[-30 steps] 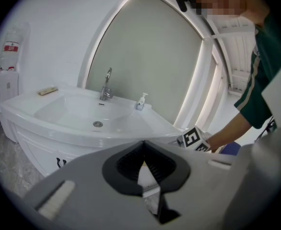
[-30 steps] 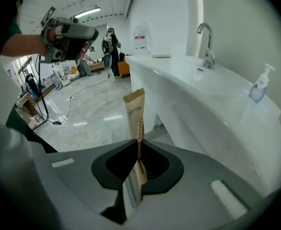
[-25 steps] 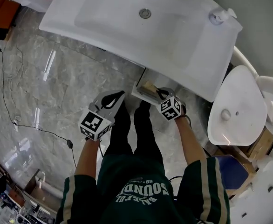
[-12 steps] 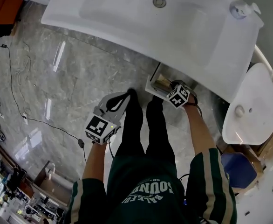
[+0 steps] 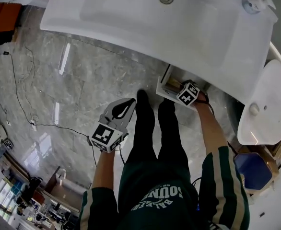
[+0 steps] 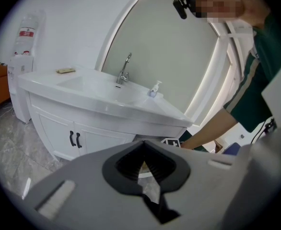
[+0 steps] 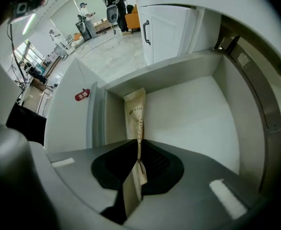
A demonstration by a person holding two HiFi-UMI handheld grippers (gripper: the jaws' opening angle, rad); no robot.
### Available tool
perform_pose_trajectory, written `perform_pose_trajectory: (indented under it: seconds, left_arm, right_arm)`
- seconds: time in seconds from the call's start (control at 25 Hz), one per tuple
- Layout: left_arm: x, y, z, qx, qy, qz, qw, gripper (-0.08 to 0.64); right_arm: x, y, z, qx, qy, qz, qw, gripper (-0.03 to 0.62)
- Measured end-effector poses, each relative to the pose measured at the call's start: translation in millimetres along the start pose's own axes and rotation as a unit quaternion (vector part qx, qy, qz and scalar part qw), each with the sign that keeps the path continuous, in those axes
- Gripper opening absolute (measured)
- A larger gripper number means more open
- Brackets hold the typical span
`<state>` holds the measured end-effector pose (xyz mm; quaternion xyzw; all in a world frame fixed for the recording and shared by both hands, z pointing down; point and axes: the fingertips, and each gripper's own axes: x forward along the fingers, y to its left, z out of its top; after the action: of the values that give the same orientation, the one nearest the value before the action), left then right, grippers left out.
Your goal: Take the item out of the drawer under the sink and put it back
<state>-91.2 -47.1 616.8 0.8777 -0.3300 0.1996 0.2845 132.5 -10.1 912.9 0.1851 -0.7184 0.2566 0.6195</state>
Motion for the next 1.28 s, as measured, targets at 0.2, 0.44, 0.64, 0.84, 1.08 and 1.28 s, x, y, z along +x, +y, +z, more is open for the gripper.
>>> perform_pose_trajectory:
  seconds: [0.2,0.44,0.64,0.84,1.08,1.28]
  left_arm:
    - [-5,11,-1,-0.006,0.006,0.009,0.9999,0.049]
    - [-8,9,-3,-0.007,0.007,0.004,0.9999,0.049]
    - [-5,-2,4,-0.004,-0.011,-0.009,0.9999,0.049]
    - [-8,-14,25,0.004,-0.027,-0.020,0.9994,0.049]
    - [-21,-37,55,0.021,-0.039,-0.035,0.9984,0.049]
    - [-19,-58,83,0.053,-0.041,-0.056,0.9962,0.049]
  right_arm:
    - [9,3,-4,-0.007,0.027,0.011,1.000,0.028]
    - [-2,3,-3,0.043,0.018,0.021,0.999,0.077]
    - [-25,-4,-6,0.037,0.007,-0.002,0.999,0.077]
    - [-78,-2,5,0.088,-0.061,-0.047,0.993,0.075]
    - [-162,30,15,0.175,-0.165,-0.066,0.968,0.002]
    - [-252,24,26,0.262,-0.271,-0.106,0.920,0.002]
